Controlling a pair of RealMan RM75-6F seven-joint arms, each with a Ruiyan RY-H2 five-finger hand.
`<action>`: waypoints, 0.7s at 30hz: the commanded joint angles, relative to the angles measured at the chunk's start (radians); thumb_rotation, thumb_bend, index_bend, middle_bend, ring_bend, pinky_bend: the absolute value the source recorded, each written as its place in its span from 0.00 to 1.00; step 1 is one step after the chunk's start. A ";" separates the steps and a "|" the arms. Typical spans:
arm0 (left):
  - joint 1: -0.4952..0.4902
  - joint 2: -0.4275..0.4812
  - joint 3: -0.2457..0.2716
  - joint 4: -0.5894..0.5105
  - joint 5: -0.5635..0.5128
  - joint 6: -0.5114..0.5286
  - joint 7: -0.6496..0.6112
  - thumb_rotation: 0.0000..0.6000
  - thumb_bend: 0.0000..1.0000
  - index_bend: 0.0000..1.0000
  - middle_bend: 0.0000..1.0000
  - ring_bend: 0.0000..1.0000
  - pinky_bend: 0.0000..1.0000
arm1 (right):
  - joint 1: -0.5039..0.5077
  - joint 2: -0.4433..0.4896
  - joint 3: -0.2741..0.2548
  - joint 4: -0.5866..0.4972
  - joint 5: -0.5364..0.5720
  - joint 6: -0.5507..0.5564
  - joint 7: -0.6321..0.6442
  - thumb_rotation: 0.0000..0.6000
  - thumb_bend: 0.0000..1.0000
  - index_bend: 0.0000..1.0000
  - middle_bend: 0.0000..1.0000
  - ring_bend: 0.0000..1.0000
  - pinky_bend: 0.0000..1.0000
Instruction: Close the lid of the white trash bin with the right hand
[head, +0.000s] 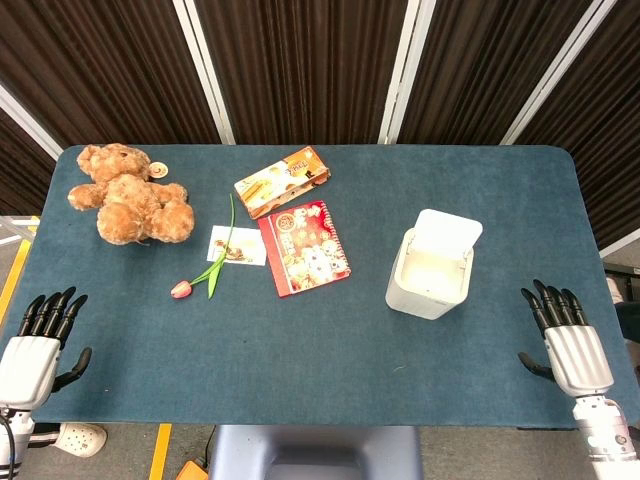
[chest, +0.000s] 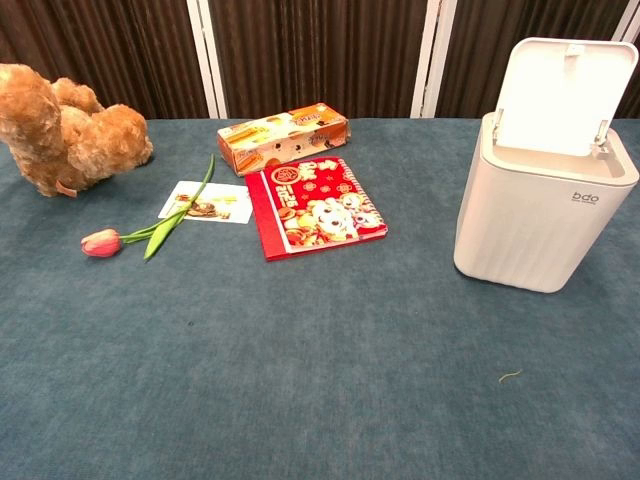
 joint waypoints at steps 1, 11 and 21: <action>-0.002 0.003 0.002 -0.003 0.000 -0.005 -0.001 1.00 0.41 0.02 0.00 0.00 0.00 | 0.003 -0.006 0.001 0.006 -0.012 0.007 0.007 1.00 0.28 0.00 0.00 0.00 0.00; -0.005 0.008 0.005 0.002 0.005 -0.009 -0.020 1.00 0.41 0.00 0.00 0.00 0.00 | 0.103 0.083 0.082 -0.121 0.009 -0.077 -0.029 1.00 0.28 0.00 0.45 0.33 0.39; -0.005 0.021 0.010 -0.006 0.023 0.001 -0.042 1.00 0.41 0.00 0.00 0.00 0.00 | 0.344 0.389 0.245 -0.417 0.393 -0.449 -0.159 1.00 0.42 0.11 1.00 1.00 1.00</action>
